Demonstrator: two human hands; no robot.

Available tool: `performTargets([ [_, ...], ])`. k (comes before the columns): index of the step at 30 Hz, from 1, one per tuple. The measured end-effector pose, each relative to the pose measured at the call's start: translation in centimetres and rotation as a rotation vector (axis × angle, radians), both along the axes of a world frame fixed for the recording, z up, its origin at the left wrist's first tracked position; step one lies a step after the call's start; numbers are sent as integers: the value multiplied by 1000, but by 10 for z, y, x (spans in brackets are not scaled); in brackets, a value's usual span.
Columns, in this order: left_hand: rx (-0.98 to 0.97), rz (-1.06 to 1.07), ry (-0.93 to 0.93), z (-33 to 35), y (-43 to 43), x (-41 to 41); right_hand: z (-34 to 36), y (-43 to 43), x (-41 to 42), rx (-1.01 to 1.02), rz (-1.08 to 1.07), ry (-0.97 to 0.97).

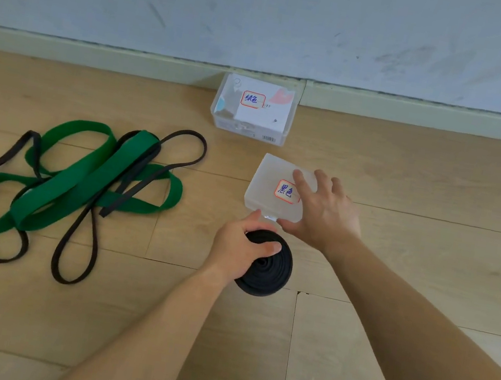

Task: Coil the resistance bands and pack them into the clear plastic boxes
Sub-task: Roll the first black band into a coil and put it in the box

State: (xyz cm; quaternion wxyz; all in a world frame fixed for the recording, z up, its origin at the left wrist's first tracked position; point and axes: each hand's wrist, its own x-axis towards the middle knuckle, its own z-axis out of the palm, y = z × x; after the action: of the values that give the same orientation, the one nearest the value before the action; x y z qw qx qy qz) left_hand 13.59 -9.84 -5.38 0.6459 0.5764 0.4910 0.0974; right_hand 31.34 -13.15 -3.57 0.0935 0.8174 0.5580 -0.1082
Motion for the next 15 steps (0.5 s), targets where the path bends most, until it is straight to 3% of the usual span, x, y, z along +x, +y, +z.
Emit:
performTargets([
  [15, -303, 140, -250, -10, 17, 8, 2, 13, -1, -9, -31, 69],
])
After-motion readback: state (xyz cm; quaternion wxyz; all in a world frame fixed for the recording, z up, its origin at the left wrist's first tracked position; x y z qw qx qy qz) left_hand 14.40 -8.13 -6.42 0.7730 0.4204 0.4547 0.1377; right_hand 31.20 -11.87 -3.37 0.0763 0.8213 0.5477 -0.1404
